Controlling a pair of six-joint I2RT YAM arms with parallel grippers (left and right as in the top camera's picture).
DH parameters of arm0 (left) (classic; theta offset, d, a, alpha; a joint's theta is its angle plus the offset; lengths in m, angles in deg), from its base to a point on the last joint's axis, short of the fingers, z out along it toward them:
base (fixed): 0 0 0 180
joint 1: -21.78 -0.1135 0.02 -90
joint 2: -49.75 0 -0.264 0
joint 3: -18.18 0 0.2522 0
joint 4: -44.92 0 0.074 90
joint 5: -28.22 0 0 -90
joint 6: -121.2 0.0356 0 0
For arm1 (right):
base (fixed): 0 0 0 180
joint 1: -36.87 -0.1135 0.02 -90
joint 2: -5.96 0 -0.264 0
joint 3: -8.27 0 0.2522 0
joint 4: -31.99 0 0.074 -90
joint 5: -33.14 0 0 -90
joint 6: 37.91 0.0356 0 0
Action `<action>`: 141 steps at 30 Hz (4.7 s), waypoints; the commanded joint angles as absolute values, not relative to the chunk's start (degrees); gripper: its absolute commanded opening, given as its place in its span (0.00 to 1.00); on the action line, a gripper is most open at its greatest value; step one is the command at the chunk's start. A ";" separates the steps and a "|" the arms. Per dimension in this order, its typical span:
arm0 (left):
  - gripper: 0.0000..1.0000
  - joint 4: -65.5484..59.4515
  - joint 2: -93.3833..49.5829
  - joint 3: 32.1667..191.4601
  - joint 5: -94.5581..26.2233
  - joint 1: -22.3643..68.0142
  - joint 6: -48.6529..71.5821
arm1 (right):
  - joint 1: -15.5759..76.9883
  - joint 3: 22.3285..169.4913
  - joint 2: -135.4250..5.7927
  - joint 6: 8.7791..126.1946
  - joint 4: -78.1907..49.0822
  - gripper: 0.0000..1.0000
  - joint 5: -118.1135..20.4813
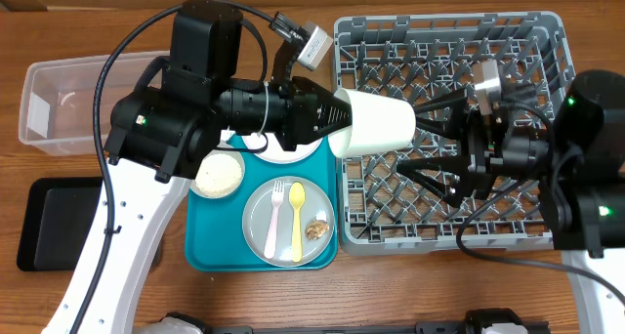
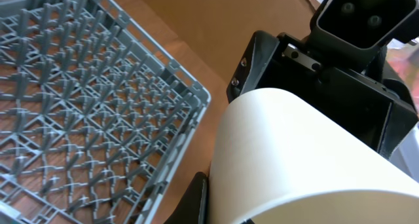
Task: Sort waste into correct bins and load items into the dishwasher rack
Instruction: 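Lift the white cup with the left gripper toward the right gripper, then grasp the white cup with the right gripper and release left, then lower the white cup into the rack with the right gripper and release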
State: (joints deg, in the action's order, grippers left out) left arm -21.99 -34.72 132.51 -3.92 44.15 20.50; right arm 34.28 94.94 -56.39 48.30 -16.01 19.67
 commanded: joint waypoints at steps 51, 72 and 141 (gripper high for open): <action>0.21 -24.46 -28.23 133.36 -11.39 48.80 24.92 | 30.98 96.36 -60.81 52.43 -6.70 0.48 32.57; 0.92 -33.68 -18.37 134.11 -55.96 48.69 16.81 | 31.00 96.36 -60.76 59.62 -14.78 0.44 9.97; 0.99 -36.52 -17.36 134.11 -59.24 48.71 15.74 | 37.14 100.47 -75.06 68.38 -61.62 0.70 -50.23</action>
